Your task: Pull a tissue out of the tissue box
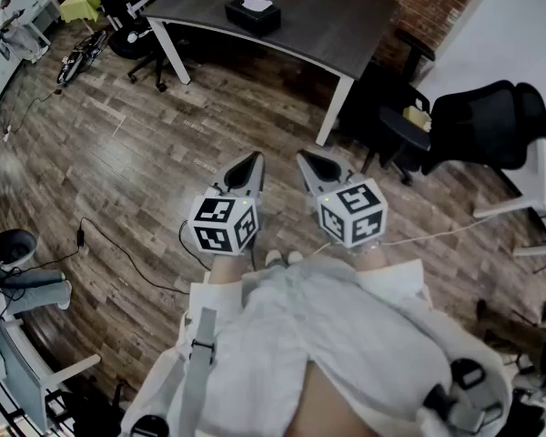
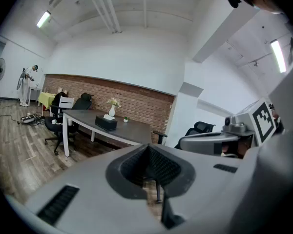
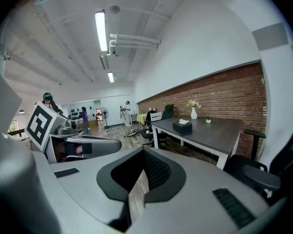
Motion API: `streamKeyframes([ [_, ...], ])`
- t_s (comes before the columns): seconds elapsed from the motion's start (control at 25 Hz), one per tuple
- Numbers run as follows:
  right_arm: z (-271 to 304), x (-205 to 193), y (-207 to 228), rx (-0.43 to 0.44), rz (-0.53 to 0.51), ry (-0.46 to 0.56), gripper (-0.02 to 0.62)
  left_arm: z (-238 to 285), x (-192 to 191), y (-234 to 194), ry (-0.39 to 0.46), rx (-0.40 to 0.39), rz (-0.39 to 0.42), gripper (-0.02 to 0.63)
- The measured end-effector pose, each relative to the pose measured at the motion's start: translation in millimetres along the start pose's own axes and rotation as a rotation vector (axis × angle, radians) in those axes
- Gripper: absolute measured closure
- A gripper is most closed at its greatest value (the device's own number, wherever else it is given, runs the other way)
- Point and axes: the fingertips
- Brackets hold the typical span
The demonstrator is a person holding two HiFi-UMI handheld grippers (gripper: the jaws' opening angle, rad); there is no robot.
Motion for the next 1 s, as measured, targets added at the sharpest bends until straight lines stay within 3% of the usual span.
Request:
streamKeyframes([
  [0.24, 11, -17, -12, 0.027, 0.001, -0.035, 0.595, 7, -6, -1, -0.019, -0.007, 0.003, 0.600],
  [0.6, 12, -10, -14, 0.026, 0.003, -0.018, 0.595, 5, -1, -5, -0.019, -0.023, 0.020, 0.600],
  [0.68, 13, -2, -15, 0.034, 0.022, 0.032, 0.595, 5, 3, -6, 0.002, -0.049, 0.014, 0.600],
  [0.84, 12, 8, -16, 0.026, 0.054, 0.114, 0.595, -5, 16, -2, 0.093, -0.176, -0.019, 0.600],
  [1.0, 16, 3, -21, 0.044, 0.095, 0.117, 0.595, -9, 15, -11, 0.110, -0.180, 0.014, 0.600],
])
Point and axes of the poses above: the fingertips, and each gripper's own axes: z forward along the fingers, y to its right, x out of its top, and after that the axes turned 1 degree about x, right-handed
